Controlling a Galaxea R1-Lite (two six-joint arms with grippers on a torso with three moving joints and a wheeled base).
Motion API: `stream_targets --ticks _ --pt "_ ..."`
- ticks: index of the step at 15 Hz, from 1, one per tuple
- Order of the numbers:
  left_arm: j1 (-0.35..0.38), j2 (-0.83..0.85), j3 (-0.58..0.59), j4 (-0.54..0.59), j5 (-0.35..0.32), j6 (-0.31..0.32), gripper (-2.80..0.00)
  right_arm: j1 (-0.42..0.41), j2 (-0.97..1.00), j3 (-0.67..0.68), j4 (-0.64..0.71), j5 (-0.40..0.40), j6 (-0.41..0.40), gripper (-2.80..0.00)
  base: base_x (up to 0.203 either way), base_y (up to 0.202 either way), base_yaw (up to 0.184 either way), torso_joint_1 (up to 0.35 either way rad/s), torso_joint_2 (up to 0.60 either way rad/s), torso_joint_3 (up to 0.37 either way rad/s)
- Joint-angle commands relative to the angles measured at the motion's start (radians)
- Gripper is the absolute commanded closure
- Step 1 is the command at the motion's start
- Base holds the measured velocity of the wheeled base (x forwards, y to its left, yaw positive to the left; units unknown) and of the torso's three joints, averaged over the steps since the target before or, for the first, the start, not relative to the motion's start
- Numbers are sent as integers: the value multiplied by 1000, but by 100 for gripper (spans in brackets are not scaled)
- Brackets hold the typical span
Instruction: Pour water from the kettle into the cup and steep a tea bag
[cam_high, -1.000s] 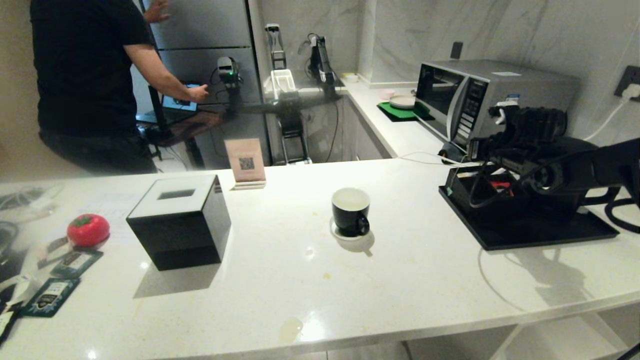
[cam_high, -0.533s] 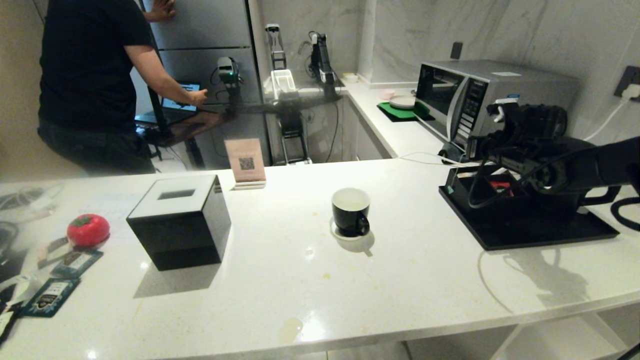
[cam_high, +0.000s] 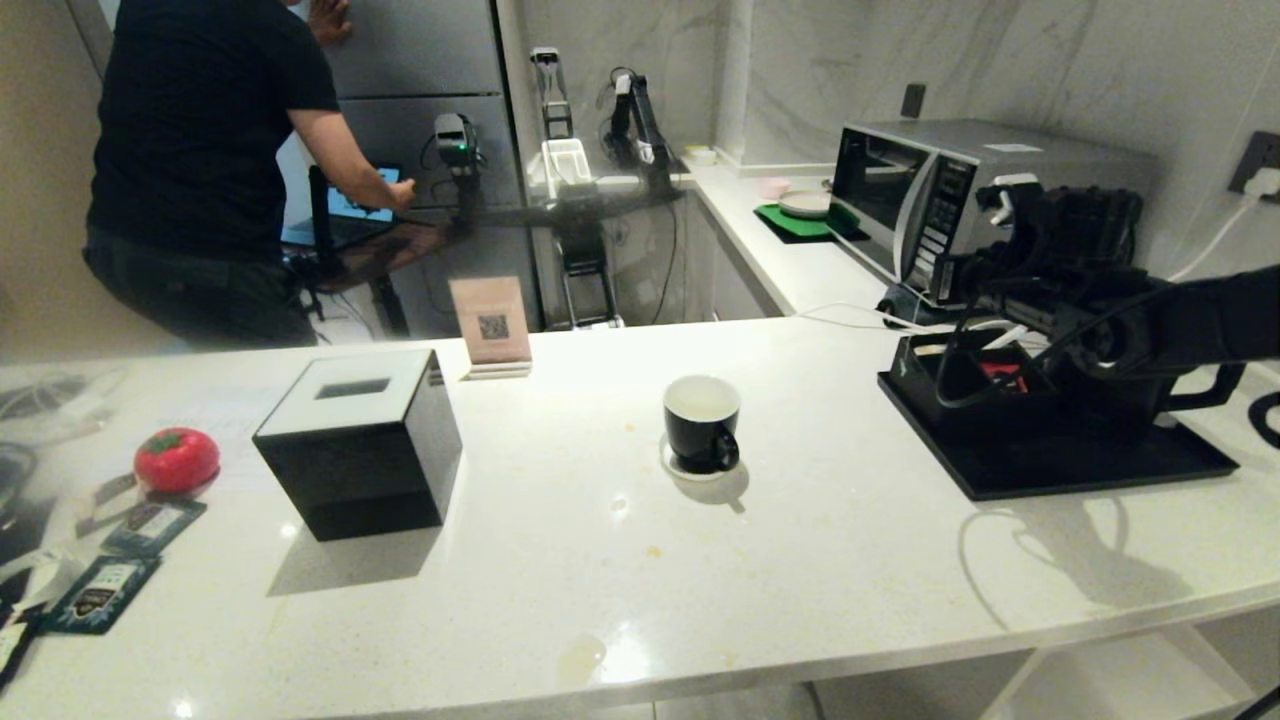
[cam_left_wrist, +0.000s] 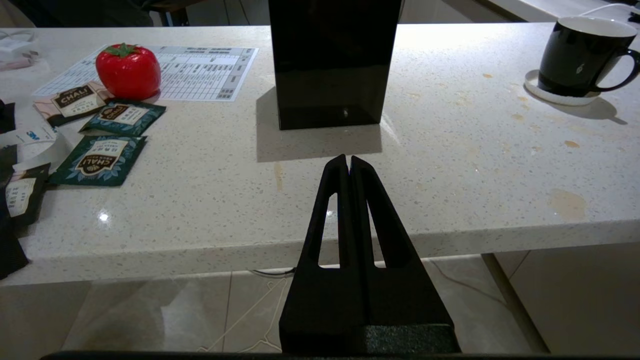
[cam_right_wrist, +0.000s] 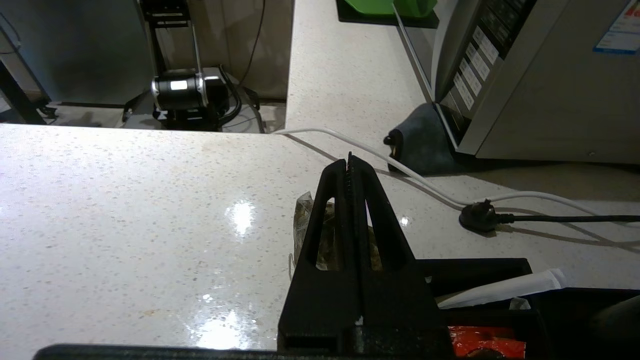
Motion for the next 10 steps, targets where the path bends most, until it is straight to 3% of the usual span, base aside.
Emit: stream_targets --ticks 1,10 --pt "-1 0 0 0 1 0 0 12 -33 18 -3 2 -1 0 0 0 0 0 0 0" --pt "0 0 0 0 1 1 0 79 -165 177 -118 8 6 0 0 0 0 0 0 0"
